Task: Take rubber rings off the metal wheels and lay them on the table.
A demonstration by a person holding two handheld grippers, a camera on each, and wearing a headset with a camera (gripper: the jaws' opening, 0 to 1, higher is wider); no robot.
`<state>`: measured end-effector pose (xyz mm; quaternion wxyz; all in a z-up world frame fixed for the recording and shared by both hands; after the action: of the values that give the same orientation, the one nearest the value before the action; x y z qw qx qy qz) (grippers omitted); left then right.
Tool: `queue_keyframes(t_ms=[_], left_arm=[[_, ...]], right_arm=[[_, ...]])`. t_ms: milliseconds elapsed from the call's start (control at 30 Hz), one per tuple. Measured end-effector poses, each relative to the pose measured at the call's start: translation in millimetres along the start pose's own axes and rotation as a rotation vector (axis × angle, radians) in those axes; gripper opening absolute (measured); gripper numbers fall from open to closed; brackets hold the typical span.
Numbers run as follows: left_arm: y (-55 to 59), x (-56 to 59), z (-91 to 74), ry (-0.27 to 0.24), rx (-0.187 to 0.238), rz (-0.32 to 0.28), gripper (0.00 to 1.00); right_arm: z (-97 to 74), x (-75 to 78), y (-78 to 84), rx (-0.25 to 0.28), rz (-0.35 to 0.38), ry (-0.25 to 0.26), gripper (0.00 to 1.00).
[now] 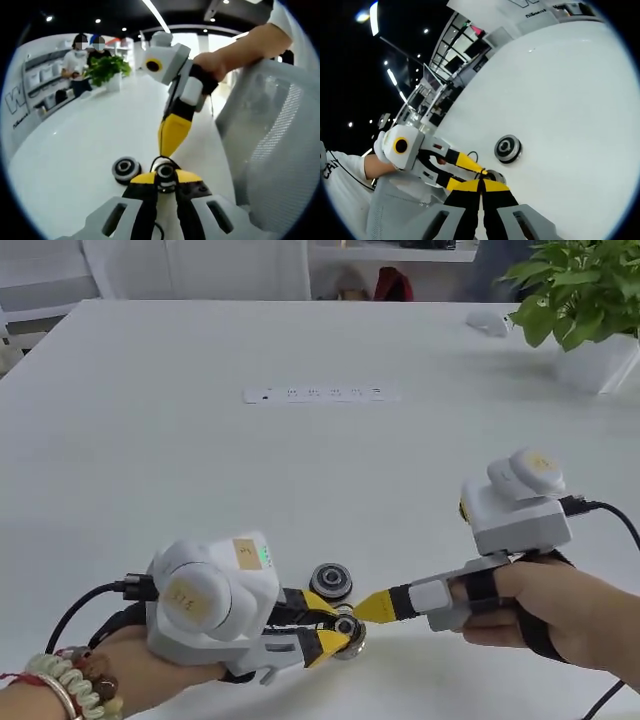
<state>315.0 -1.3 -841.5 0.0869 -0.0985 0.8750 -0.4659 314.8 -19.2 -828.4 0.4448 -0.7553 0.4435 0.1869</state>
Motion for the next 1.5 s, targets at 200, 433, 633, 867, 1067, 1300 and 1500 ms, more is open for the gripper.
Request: queue_keyframes(t_ms=[200, 433, 633, 867, 1067, 1300, 1500], left_arm=[[-4.1, -1.1, -6.6, 0.001, 0.002, 0.011, 0.13], [-23.7, -6.9, -21.3, -0.012, 0.073, -0.012, 0.21], [-39.4, -5.9, -34.0, -0.008, 0.104, 0.026, 0.27], [-38.9, -11.7, -47.2, -0.026, 0.085, 0.088, 0.4], [-38.3, -21.2, -58.2, -0.055, 0.082, 0.08, 0.5], [-44.0, -27.6, -67.7, -0.067, 0.106, 0.038, 0.59], [-50.2, -26.6, -78.6, -0.093, 0.112, 0.051, 0.64]], right_arm=[[-0.2, -0.4, -0.2, 0.004, -0.004, 0.011, 0.0], [-2.9, 1.2, -3.3, 0.022, 0.0, 0.027, 0.0], [-4.5, 3.4, -6.3, 0.036, 0.003, 0.032, 0.0], [-7.1, 4.9, -9.8, 0.053, 0.012, 0.035, 0.0], [-7.3, -3.7, -15.1, 0.073, -0.005, 0.021, 0.0], [-10.0, -13.1, -23.3, 0.109, -0.016, -0.007, 0.0], [-11.5, -17.3, -29.5, 0.139, -0.037, -0.015, 0.0]])
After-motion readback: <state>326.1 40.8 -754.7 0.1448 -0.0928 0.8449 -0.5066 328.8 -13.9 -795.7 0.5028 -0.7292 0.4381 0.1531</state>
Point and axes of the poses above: the centre of the closed fingertips' face, and the gripper's own axes: z roughly forward along the fingers, x roughly to its right, y roughly out of its underside, the point moved 1 cm from there along -z, roughly backward along the fingers, and after that the axes turned 2 degrees about -x, right-handed, at the moved point
